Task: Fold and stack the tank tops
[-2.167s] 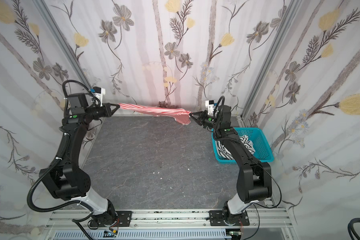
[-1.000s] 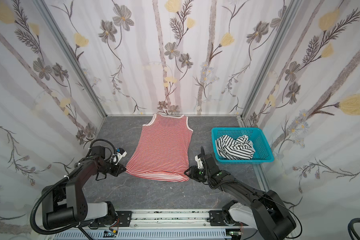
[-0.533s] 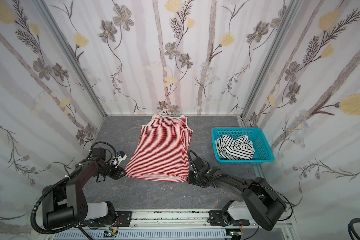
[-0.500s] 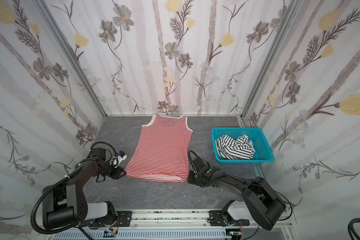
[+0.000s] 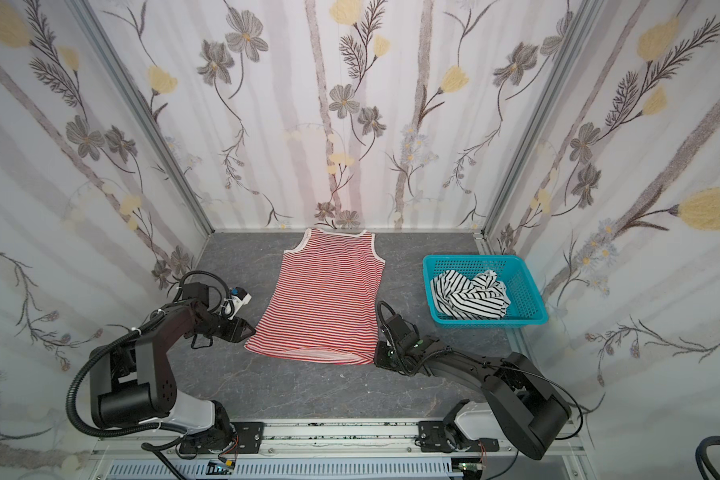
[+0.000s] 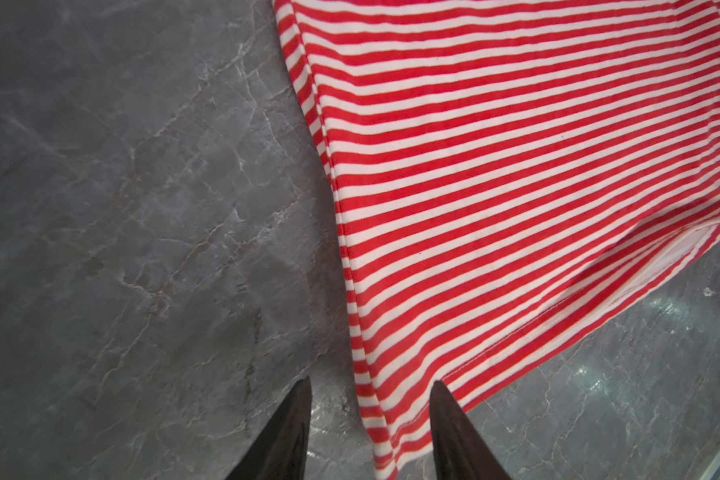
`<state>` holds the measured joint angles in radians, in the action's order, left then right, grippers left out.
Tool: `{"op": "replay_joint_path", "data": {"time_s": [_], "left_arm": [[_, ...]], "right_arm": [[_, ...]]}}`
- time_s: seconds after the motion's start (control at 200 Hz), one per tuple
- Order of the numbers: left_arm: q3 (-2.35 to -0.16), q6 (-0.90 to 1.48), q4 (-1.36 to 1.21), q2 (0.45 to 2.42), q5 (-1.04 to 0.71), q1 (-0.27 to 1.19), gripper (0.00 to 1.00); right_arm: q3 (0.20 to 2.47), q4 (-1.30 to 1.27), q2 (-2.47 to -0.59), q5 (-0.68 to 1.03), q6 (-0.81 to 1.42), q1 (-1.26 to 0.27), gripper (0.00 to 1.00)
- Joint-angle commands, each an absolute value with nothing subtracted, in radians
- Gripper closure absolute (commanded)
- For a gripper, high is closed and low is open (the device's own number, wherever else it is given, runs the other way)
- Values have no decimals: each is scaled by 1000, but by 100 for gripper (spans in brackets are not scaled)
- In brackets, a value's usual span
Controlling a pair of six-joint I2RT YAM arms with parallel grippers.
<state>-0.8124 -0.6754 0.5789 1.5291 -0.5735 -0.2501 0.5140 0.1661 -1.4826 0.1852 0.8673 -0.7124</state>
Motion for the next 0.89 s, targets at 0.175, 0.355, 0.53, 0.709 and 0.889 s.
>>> {"op": "replay_joint_path", "data": {"time_s": [0.175,0.355,0.53,0.709,0.889], "left_arm": [[-779,-717,563,1552,-492,-241,68],[-718,-773,563,1531,-384,-232,77],[-670,-805,575,1501,-350,-224,84],[-600,-883,640,1431,-336,-184,87],[-585,-923,700,1382,-316,-169,88]], "right_arm": [[506,180,-1414,188,859,-712,100],[508,254,-1404,160,813,-706,100],[527,338,-1451,96,775,-704,100],[555,408,-1477,16,764,-695,91],[596,442,-1440,2,762,-690,53]]}}
